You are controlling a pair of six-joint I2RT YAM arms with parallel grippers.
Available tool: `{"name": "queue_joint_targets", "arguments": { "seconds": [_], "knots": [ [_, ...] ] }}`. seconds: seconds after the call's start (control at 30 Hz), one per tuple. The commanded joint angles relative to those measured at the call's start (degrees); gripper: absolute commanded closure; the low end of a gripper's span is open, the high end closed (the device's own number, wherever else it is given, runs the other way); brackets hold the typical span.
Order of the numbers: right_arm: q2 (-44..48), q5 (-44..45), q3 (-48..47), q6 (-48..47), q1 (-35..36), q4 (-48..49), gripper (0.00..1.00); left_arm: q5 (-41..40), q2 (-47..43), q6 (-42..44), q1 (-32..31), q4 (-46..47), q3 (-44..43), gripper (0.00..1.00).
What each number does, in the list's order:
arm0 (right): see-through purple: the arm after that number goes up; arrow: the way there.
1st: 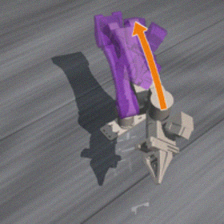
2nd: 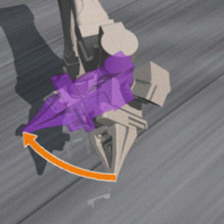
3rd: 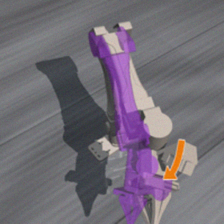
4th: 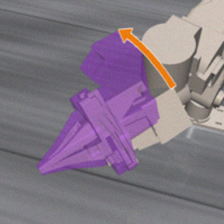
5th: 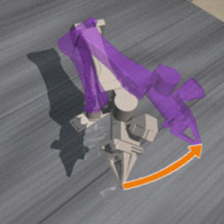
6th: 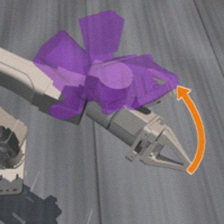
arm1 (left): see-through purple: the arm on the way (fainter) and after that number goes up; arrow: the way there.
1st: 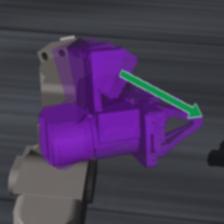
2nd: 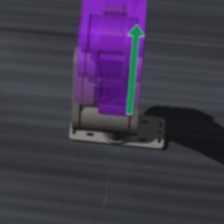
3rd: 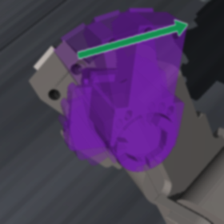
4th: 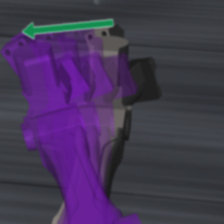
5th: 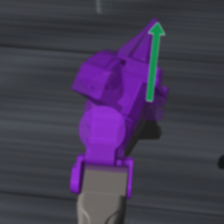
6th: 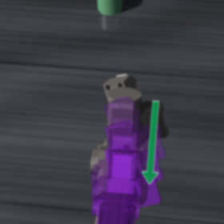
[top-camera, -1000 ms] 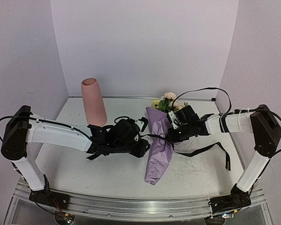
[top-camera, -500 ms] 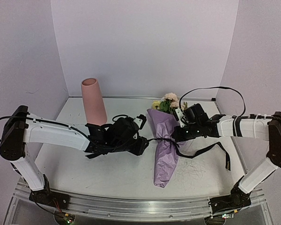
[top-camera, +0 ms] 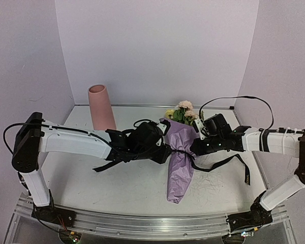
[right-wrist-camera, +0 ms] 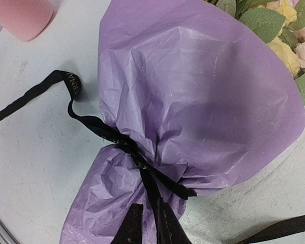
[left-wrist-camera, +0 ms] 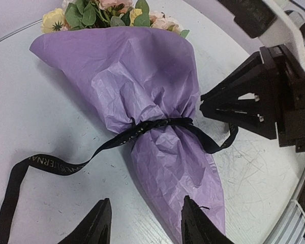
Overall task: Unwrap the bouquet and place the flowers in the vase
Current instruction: Untie the ribbon from the wrapping paper.
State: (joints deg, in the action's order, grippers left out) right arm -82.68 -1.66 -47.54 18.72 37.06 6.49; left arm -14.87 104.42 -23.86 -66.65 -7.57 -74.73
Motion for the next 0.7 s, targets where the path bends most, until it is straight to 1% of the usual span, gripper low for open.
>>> {"name": "queue_joint_targets", "arguments": {
  "seconds": [0.0, 0.1, 0.2, 0.37, 0.47, 0.67],
  "knots": [
    [-4.76, 4.11, -4.47, -3.45, 0.30, -4.65, 0.86, 0.67, 1.02, 0.98, 0.14, 0.07, -3.44, 0.52],
    [-7.12, 5.85, -6.45, -4.64, 0.32, -5.07, 0.86, 0.48, 1.74, 0.30, 0.13, 0.06, -3.58, 0.50],
    [-9.44, 5.69, -8.04, -4.99, 0.30, -5.08, 0.87, 0.46, 2.26, -0.20, 0.12, 0.09, -3.74, 0.50],
    [-12.73, 2.78, -9.47, -5.04, 0.82, -4.55, 0.88, 0.21, 3.24, -0.61, 0.12, -0.01, -4.16, 0.49],
    [-13.46, -2.30, -8.82, -5.03, 1.43, -2.29, 0.87, -1.29, 3.57, -1.38, 0.13, -0.37, -4.15, 0.47],
    [-15.70, -3.81, -8.74, -4.26, 2.71, -0.67, 0.85, -1.74, 4.97, -1.84, 0.23, -1.30, -5.57, 0.45]
  ]
}}
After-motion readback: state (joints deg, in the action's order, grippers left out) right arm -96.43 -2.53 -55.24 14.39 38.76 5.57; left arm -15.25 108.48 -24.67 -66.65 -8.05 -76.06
